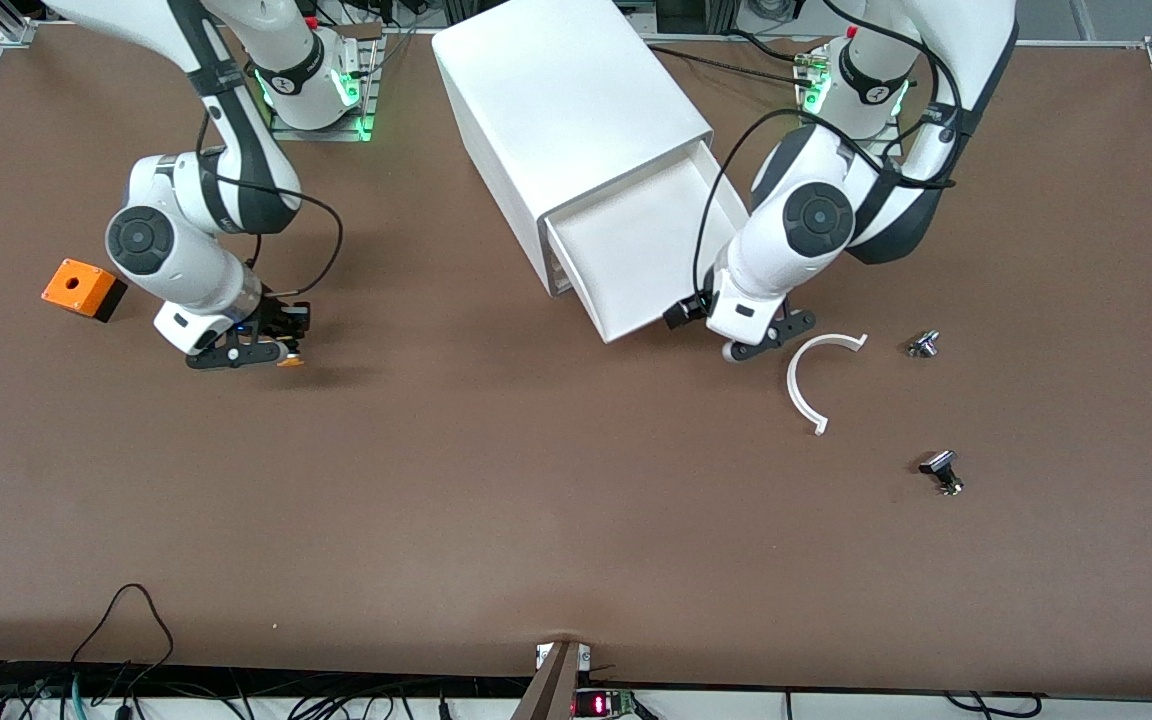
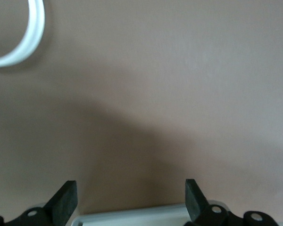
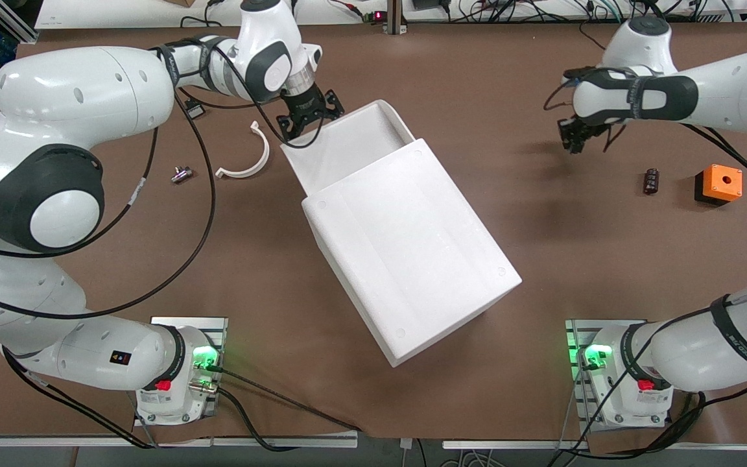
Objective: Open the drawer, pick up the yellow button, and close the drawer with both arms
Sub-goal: 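Push the drawer shut with the left gripper while the right gripper withdraws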
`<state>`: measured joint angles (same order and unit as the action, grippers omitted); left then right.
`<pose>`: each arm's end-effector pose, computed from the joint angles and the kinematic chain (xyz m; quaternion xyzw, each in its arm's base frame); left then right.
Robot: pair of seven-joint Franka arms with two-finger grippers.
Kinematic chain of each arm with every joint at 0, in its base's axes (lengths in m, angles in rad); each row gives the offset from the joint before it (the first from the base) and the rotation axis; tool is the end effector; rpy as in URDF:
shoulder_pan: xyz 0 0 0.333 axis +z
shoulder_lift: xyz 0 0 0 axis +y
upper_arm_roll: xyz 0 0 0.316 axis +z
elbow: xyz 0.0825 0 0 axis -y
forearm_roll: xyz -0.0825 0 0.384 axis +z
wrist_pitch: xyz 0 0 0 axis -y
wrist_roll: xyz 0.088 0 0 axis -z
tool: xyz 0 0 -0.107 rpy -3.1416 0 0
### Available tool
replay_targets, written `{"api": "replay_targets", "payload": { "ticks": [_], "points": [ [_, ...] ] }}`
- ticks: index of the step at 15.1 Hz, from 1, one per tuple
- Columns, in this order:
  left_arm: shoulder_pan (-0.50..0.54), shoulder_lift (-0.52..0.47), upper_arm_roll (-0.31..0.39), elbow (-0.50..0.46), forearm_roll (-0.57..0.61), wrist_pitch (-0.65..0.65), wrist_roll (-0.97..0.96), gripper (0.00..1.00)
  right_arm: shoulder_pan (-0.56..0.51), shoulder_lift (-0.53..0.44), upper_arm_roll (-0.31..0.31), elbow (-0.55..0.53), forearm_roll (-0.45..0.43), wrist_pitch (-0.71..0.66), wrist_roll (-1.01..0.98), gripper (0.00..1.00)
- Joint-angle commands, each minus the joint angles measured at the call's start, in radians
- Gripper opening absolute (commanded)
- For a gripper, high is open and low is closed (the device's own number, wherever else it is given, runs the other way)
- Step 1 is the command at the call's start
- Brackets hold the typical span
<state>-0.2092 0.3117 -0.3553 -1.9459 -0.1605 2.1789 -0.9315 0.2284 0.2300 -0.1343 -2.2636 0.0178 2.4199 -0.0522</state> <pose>0.5123 -0.3210 0.3273 0.9646 0.2339 -0.1033 0.0648 0.5277 0.0493 0.2534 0.9970 0.0674 -0.0355 0.0104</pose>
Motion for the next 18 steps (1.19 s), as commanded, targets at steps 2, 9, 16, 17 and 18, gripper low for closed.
{"api": "replay_targets", "payload": {
  "ticks": [2, 9, 16, 17, 18],
  "points": [
    [-0.001, -0.054, -0.097, -0.108, -0.135, -0.002, -0.003, 1.00, -0.099, -0.043, 0.018, -0.099, -0.006, 0.080, -0.124, 0.29],
    [0.001, -0.089, -0.246, -0.153, -0.185, -0.036, -0.010, 1.00, -0.153, -0.015, 0.016, -0.125, -0.012, 0.166, -0.254, 0.29],
    [0.140, -0.125, -0.184, -0.163, -0.169, -0.034, 0.197, 1.00, -0.221, 0.072, 0.016, -0.172, -0.012, 0.321, -0.376, 0.29],
    [0.152, -0.126, -0.125, -0.154, -0.169, -0.031, 0.286, 1.00, -0.240, 0.078, 0.016, -0.174, -0.012, 0.329, -0.411, 0.29],
    [0.157, -0.126, -0.081, -0.137, -0.169, -0.031, 0.348, 1.00, -0.260, 0.081, 0.018, -0.172, -0.012, 0.332, -0.449, 0.30]
  ]
}}
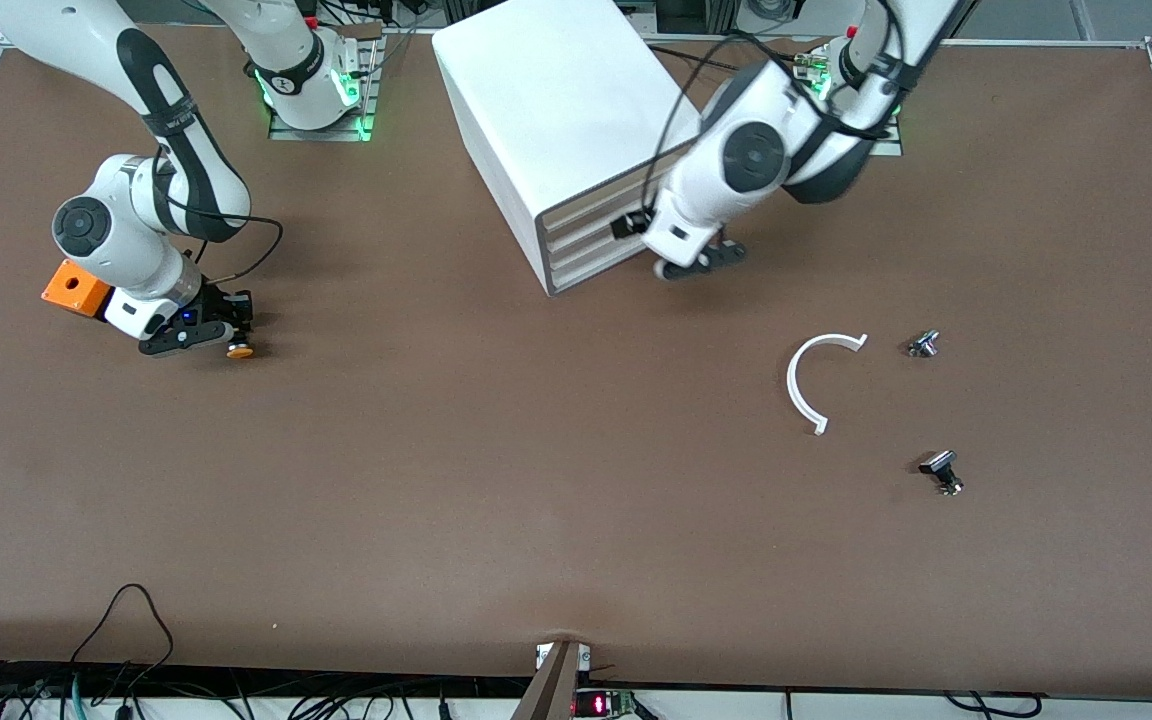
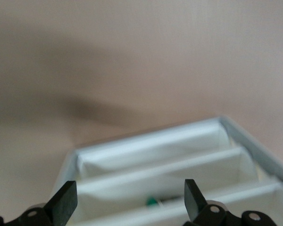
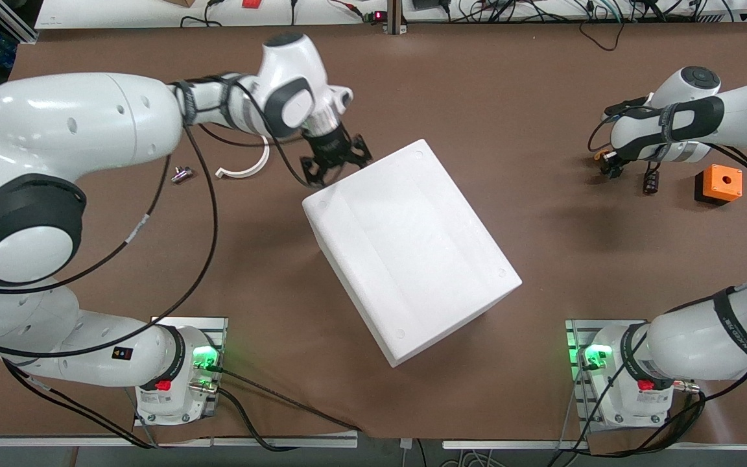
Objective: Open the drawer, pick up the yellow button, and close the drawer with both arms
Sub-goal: 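Push the drawer shut with the left gripper while the right gripper withdraws, then set the yellow button down with the right gripper while the left gripper retracts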
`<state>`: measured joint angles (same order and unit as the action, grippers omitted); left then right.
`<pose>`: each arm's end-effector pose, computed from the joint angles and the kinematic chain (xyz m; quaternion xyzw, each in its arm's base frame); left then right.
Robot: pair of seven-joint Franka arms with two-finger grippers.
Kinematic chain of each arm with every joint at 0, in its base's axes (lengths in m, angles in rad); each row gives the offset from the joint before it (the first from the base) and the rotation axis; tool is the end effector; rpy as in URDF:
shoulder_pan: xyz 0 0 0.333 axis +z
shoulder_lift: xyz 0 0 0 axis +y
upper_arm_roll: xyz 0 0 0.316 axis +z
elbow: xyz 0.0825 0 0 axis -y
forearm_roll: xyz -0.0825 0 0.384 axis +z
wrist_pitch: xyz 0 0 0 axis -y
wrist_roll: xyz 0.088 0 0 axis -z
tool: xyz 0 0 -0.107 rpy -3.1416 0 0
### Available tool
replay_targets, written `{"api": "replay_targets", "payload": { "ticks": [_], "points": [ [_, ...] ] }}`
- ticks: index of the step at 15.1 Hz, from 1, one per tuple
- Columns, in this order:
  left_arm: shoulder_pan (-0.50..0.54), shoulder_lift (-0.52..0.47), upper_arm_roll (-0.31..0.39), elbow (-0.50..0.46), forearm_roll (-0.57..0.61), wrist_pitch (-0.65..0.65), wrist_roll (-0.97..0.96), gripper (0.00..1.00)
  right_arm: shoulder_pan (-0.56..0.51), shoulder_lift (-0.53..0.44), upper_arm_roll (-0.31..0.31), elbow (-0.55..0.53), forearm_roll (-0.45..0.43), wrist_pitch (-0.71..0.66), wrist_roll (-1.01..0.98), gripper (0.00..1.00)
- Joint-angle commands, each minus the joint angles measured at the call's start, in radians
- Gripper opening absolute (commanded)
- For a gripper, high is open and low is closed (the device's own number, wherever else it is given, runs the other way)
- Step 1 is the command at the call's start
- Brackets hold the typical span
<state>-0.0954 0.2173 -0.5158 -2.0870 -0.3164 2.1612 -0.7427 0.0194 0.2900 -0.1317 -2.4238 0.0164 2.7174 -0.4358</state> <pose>0.4567 -0.3290 0.3279 0.9688 0.1609 -0.1593 0.1006 0.4891 -0.0584 0.1917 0.9876 0.1564 -0.0011 0.0157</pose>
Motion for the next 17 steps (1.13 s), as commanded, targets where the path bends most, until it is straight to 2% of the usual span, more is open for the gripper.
{"api": "replay_targets", "payload": {
  "ticks": [1, 2, 3, 4, 6, 7, 10, 12, 15, 17],
  "points": [
    [0.049, -0.038, 0.133, 0.016, -0.012, -0.014, 0.218, 1.00, -0.061, 0.021, 0.015, -0.012, -0.010, 0.038, -0.090, 0.31],
    [0.051, -0.044, 0.178, 0.033, -0.003, -0.017, 0.299, 1.00, -0.061, 0.014, 0.015, -0.009, -0.010, 0.035, -0.090, 0.40],
    [0.066, -0.056, 0.219, 0.039, 0.026, -0.018, 0.401, 1.00, -0.059, 0.003, 0.015, -0.008, -0.010, 0.027, -0.077, 0.65],
    [0.080, -0.071, 0.253, 0.042, 0.068, -0.018, 0.501, 1.00, -0.059, -0.011, 0.017, -0.005, -0.006, 0.015, -0.074, 1.00],
    [0.105, -0.119, 0.316, 0.067, 0.150, -0.047, 0.653, 1.00, -0.058, -0.040, 0.017, 0.015, -0.004, -0.027, -0.055, 1.00],
    [0.112, -0.140, 0.333, 0.094, 0.198, -0.108, 0.695, 1.00, -0.058, -0.049, 0.018, 0.031, -0.003, -0.050, -0.046, 1.00],
    [0.128, -0.171, 0.347, 0.256, 0.318, -0.335, 0.700, 1.00, -0.056, -0.081, 0.026, 0.089, 0.007, -0.131, -0.043, 1.00],
    [0.146, -0.173, 0.356, 0.336, 0.327, -0.444, 0.700, 1.00, -0.056, -0.097, 0.040, 0.177, 0.008, -0.239, -0.026, 1.00],
    [0.151, -0.190, 0.355, 0.363, 0.333, -0.478, 0.692, 1.00, -0.053, -0.095, 0.046, 0.322, 0.022, -0.402, -0.028, 1.00],
    [0.158, -0.203, 0.358, 0.361, 0.333, -0.485, 0.640, 1.00, -0.052, -0.095, 0.076, 0.403, 0.115, -0.494, -0.024, 1.00]
  ]
}}
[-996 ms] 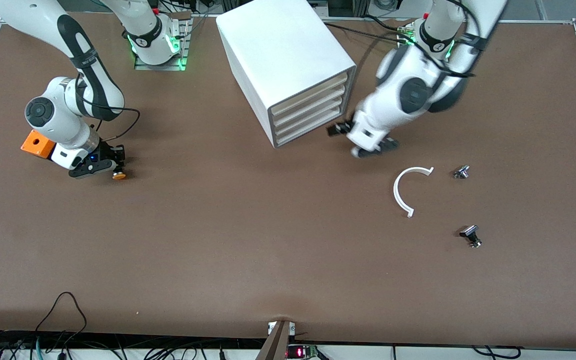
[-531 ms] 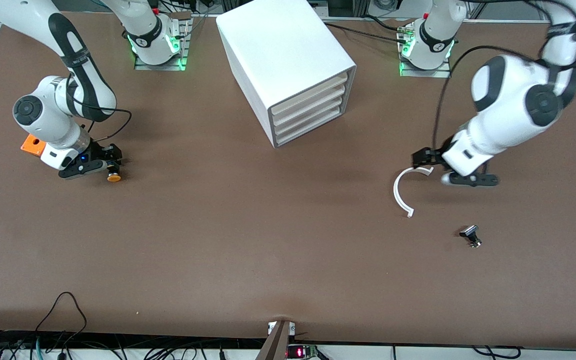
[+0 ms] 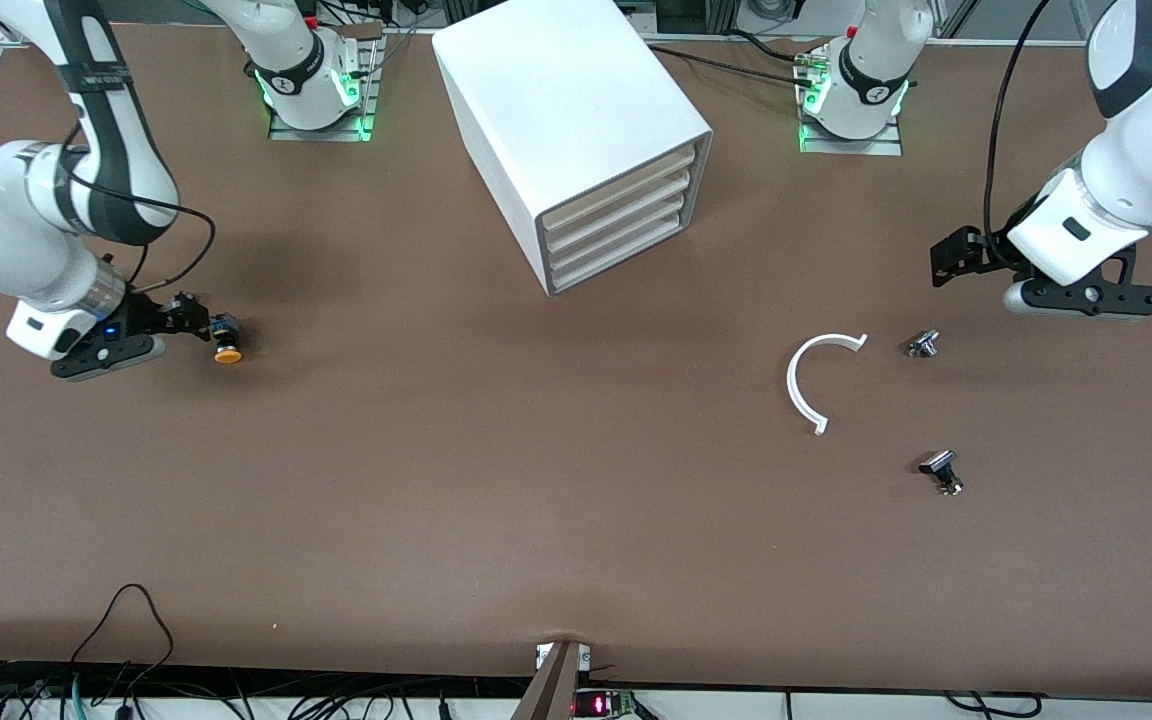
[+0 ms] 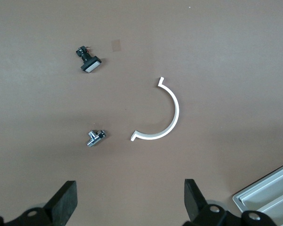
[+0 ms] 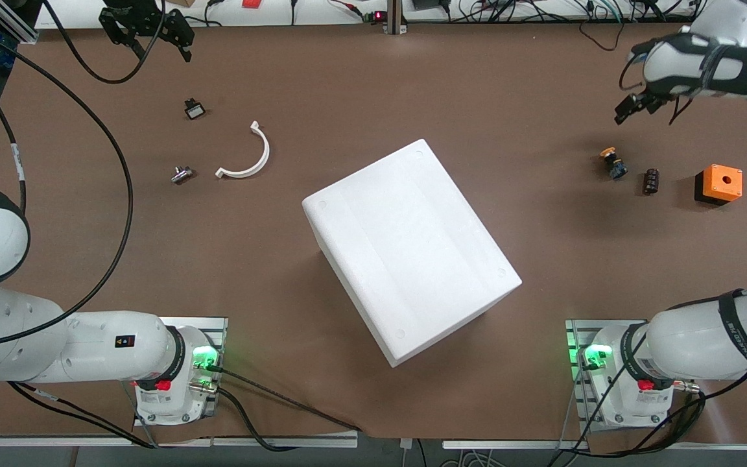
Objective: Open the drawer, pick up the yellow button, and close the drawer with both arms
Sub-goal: 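Set the yellow button down with the right gripper while the left gripper retracts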
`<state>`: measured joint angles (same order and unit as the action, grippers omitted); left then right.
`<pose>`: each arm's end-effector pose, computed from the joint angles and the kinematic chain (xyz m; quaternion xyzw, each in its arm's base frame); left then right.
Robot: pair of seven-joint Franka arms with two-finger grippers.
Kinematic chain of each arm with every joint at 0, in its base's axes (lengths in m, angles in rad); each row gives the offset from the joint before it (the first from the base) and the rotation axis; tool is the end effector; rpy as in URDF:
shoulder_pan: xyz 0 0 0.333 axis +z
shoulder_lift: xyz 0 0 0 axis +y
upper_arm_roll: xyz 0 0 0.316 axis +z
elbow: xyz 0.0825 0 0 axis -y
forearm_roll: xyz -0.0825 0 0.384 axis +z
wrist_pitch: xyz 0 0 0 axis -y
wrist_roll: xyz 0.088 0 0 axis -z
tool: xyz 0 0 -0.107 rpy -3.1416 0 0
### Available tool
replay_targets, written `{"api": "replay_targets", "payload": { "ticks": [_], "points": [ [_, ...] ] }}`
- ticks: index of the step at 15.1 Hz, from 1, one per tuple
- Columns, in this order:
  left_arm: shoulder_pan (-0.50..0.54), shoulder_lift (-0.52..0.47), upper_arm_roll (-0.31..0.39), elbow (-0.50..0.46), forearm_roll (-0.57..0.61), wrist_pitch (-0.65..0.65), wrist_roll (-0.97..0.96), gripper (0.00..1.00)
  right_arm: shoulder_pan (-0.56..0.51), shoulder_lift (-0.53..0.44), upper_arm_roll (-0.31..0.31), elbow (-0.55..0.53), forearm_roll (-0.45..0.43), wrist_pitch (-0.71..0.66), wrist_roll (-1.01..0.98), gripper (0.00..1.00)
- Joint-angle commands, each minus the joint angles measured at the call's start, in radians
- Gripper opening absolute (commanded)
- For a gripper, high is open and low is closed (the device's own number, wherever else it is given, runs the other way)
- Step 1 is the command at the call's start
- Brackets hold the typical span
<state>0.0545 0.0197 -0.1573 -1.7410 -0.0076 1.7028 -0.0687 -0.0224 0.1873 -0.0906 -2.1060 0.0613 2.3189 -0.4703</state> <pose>0.5600 -0.0578 0.5441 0.9994 -0.0165 -0.0292 0.0028 0.5698 -0.0626 0.3318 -0.9872 -0.1583 -0.0169 0.0099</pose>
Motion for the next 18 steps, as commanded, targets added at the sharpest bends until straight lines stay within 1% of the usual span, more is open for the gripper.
{"api": "replay_targets", "payload": {
  "ticks": [1, 2, 5, 7, 9, 11, 12, 13, 14, 15, 16, 18],
  "points": [
    [0.027, -0.007, -0.002, 0.020, 0.026, -0.026, -0.036, 1.00, 0.001, 0.009, 0.035, 0.119, 0.103, -0.136, 0.010, 1.00],
    [0.040, -0.009, -0.002, 0.023, 0.026, -0.022, -0.025, 1.00, 0.010, 0.008, 0.035, 0.142, 0.106, -0.154, 0.012, 1.00],
    [0.061, 0.006, -0.001, 0.084, 0.026, -0.051, -0.042, 1.00, 0.053, -0.002, 0.035, 0.201, 0.109, -0.188, 0.025, 1.00],
    [0.079, 0.008, 0.004, 0.101, 0.026, -0.055, -0.031, 1.00, 0.085, -0.012, 0.037, 0.234, 0.107, -0.226, 0.122, 1.00],
    [0.088, 0.020, 0.002, 0.115, 0.029, -0.055, -0.031, 1.00, 0.101, -0.012, 0.049, 0.309, 0.106, -0.320, 0.189, 1.00],
    [0.088, 0.017, -0.013, 0.117, 0.057, -0.065, -0.034, 1.00, 0.096, -0.012, 0.040, 0.392, 0.092, -0.454, 0.231, 1.00],
    [0.082, 0.019, -0.019, 0.117, 0.058, -0.065, -0.036, 1.00, 0.087, -0.008, 0.032, 0.441, 0.075, -0.537, 0.231, 1.00],
    [0.084, 0.020, -0.018, 0.117, 0.061, -0.062, -0.033, 1.00, 0.085, -0.005, 0.023, 0.483, 0.024, -0.597, 0.231, 1.00],
    [0.084, 0.020, -0.015, 0.118, 0.063, -0.058, -0.028, 1.00, 0.085, -0.005, 0.023, 0.512, -0.033, -0.637, 0.231, 1.00],
    [0.080, 0.022, -0.019, 0.120, 0.072, -0.057, -0.028, 1.00, 0.087, -0.009, 0.023, 0.524, -0.061, -0.668, 0.231, 1.00],
    [0.079, 0.022, -0.021, 0.120, 0.093, -0.057, -0.026, 1.00, 0.087, -0.014, 0.023, 0.532, -0.069, -0.693, 0.231, 1.00],
    [0.077, 0.022, -0.019, 0.120, 0.098, -0.058, -0.026, 1.00, 0.087, -0.058, 0.023, 0.531, -0.078, -0.748, 0.243, 1.00]
  ]
}}
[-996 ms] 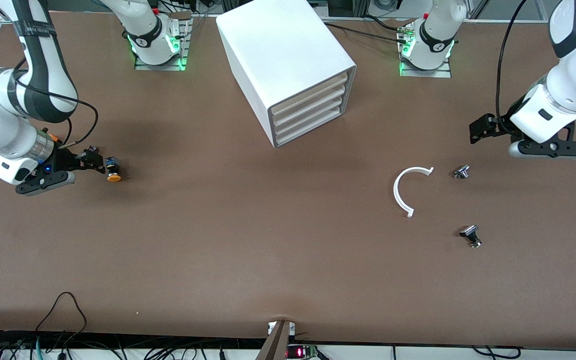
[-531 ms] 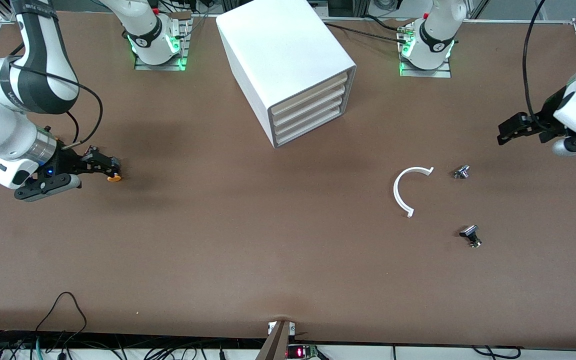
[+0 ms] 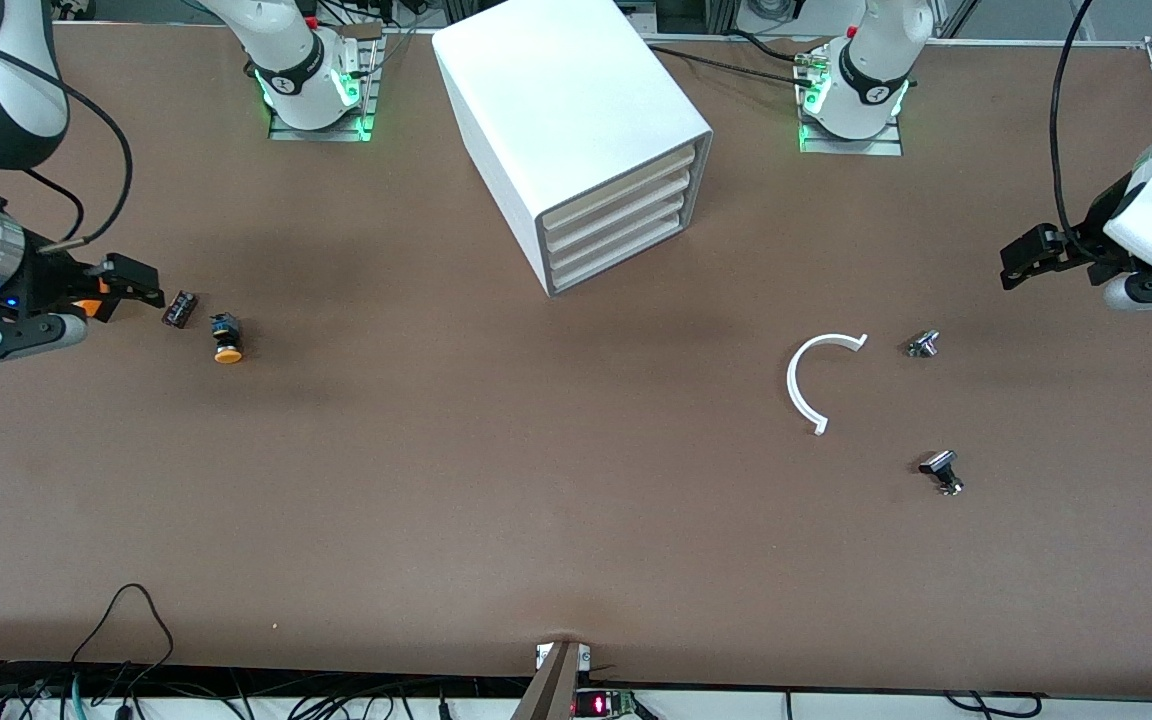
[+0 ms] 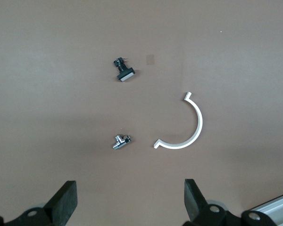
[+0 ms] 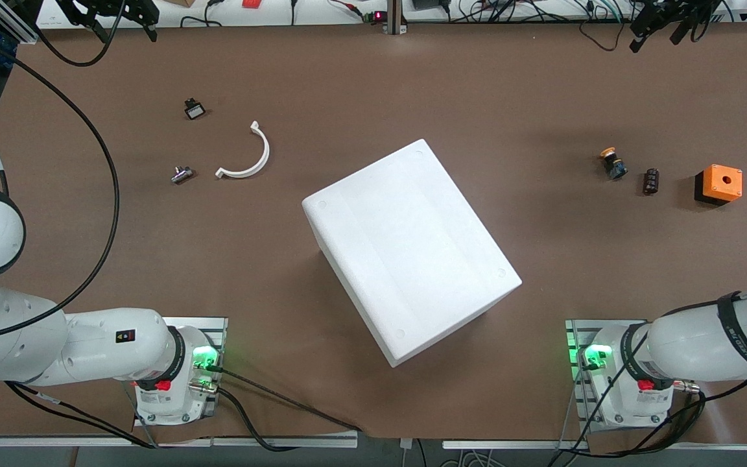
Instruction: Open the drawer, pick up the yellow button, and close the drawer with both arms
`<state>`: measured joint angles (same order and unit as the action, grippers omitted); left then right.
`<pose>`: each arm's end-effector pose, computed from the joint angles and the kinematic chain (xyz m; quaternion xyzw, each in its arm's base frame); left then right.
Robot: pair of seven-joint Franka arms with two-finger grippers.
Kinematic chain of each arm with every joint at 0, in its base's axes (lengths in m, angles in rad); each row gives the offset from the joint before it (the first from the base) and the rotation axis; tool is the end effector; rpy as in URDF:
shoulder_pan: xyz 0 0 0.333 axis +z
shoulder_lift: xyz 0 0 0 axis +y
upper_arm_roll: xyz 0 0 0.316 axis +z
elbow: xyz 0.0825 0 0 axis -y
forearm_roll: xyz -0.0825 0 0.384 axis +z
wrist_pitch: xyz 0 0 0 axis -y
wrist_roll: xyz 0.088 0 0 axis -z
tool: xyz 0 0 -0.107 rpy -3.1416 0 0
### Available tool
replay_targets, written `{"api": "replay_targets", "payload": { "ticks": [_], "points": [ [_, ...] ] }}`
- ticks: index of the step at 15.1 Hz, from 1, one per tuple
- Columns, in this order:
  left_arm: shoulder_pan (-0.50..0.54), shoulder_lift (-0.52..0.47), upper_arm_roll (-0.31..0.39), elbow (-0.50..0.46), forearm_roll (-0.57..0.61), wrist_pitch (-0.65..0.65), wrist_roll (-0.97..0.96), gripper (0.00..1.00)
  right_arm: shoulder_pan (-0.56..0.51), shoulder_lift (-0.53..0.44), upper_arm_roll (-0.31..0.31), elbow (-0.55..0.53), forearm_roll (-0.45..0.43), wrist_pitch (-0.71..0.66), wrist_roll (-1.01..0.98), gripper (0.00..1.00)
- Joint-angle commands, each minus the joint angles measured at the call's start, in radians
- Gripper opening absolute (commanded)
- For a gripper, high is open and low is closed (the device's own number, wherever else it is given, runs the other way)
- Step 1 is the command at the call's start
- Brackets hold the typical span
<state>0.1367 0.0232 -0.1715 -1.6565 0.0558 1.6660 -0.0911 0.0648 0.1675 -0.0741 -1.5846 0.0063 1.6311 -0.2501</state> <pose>0.5668 -0.0133 0.5794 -0.9993 -0.0253 0.0050 0.0261 0.6010 -0.0019 0.5261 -0.9910 -0.1197 0.0601 0.0047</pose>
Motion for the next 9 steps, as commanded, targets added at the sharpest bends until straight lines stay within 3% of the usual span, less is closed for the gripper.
{"api": "replay_targets", "payload": {
  "ticks": [1, 4, 9],
  "points": [
    [-0.003, 0.017, -0.005, 0.034, 0.033, -0.025, -0.004, 1.00, -0.002, -0.069, 0.004, 0.005, -0.023, -0.086, 0.025, 1.00],
    [-0.005, 0.017, -0.005, 0.035, 0.035, -0.025, -0.004, 1.00, -0.002, -0.121, -0.026, 0.000, -0.022, -0.134, 0.112, 1.00],
    [-0.005, 0.017, -0.005, 0.034, 0.035, -0.026, -0.004, 1.00, -0.005, -0.100, -0.055, 0.006, -0.039, -0.087, 0.131, 1.00]
  ]
}}
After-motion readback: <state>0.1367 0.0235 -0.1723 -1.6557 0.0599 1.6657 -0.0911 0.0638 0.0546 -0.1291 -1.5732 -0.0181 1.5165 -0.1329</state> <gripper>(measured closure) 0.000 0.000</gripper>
